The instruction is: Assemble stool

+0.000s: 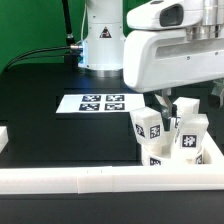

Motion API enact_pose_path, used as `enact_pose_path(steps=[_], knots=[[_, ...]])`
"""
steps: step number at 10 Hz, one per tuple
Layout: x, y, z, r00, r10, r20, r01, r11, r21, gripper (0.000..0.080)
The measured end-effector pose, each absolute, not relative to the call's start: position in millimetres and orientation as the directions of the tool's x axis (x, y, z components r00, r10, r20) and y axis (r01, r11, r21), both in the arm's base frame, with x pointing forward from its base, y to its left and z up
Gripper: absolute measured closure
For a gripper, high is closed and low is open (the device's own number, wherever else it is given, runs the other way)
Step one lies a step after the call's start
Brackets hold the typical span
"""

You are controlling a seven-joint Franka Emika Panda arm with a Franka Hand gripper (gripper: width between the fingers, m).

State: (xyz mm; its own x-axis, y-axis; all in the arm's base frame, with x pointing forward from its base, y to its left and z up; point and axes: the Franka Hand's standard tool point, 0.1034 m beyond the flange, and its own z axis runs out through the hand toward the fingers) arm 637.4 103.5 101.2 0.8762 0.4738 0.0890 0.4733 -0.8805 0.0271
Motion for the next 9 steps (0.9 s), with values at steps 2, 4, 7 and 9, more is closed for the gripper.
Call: enact_pose_path(steps=[2, 4, 7, 9], knots=[[637.7, 103.9, 97.8, 0.745, 0.665, 0.043, 0.661, -0.746, 0.084, 0.015], [641.4, 100.8, 95.7, 0.611, 0.791, 0.002, 0.787, -0.608, 0.1, 0.015], [641.6, 95.3, 92.2, 0.404, 0.913, -0.061, 0.912, -0.396, 0.108, 0.015], [640.7, 95.6, 82.4, 0.324, 0.941, -0.095, 0.944, -0.315, 0.098, 0.015]])
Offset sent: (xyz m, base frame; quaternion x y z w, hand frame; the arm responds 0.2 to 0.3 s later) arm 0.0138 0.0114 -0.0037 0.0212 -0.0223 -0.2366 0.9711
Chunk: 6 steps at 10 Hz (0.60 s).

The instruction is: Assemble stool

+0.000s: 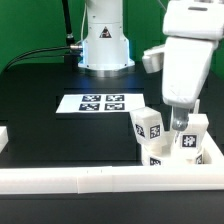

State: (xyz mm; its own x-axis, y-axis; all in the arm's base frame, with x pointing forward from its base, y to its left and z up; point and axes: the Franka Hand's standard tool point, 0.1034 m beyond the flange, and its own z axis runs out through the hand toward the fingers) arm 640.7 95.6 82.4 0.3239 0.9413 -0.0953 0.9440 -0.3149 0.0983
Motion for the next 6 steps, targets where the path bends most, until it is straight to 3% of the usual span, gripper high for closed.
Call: enact_pose_path(steps=[5, 6], knots=[[636.2, 98.4, 72.5, 0.345, 0.933, -0.099, 0.937, -0.337, 0.087, 0.015], [636.4, 97.0, 72.6, 0.347, 0.933, -0.099, 0.937, -0.339, 0.087, 0.0258]])
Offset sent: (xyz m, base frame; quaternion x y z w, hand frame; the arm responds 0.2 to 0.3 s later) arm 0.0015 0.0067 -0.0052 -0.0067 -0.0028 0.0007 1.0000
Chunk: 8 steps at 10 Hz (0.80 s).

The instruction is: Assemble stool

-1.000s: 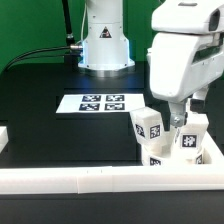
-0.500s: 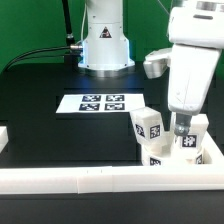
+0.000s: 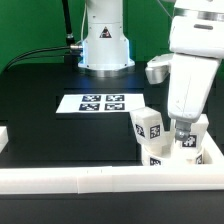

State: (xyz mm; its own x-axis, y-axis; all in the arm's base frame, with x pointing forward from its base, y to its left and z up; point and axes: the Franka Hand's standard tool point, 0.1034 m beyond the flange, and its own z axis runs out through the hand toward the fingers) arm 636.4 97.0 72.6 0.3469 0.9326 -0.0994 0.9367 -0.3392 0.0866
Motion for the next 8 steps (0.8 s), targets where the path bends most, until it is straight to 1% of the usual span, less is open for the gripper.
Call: enact_pose_path(steps=[1, 2, 4, 6, 8], knots=[[636.7, 95.2, 72.7, 0.35, 0.932, -0.099, 0.936, -0.342, 0.087, 0.0258], [636.6, 94.8, 72.4, 0.35, 0.931, -0.1, 0.936, -0.342, 0.087, 0.0462], [636.6, 94.3, 72.3, 0.368, 0.925, -0.098, 0.929, -0.36, 0.088, 0.0461], [636.7, 93.9, 72.3, 0.419, 0.903, -0.093, 0.907, -0.411, 0.093, 0.0461], [635.5, 93.1, 72.3, 0.619, 0.782, -0.073, 0.785, -0.611, 0.102, 0.0461]])
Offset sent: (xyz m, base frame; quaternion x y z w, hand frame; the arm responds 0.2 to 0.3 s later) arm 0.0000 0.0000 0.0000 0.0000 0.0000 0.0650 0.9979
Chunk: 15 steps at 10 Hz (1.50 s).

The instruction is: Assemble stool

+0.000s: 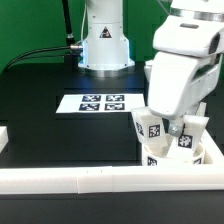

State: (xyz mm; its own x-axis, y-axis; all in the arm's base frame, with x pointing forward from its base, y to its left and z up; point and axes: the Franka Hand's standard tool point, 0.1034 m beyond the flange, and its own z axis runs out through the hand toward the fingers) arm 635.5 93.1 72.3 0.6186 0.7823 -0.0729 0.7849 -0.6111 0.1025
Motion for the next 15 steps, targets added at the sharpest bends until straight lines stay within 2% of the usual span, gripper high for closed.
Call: enact_pose_path(steps=[1, 2, 4, 6, 12, 13, 15], knots=[[635.0, 90.4, 72.3, 0.726, 0.685, -0.063, 0.687, -0.719, 0.107, 0.0461], [635.5, 88.3, 72.2, 0.758, 0.65, -0.056, 0.652, -0.75, 0.111, 0.0461], [635.7, 88.6, 72.9, 0.9, 0.435, -0.016, 0.434, -0.894, 0.113, 0.0461], [636.4, 83.6, 73.1, 0.971, 0.239, 0.009, 0.237, -0.967, 0.098, 0.0461], [637.3, 84.2, 73.7, 0.986, -0.157, 0.049, -0.16, -0.984, 0.081, 0.0461], [638.4, 82.3, 72.3, 0.958, -0.28, 0.067, -0.283, -0.958, 0.041, 0.0461], [639.6, 79.6, 71.0, 0.889, -0.451, 0.081, -0.453, -0.892, 0.005, 0.0461]])
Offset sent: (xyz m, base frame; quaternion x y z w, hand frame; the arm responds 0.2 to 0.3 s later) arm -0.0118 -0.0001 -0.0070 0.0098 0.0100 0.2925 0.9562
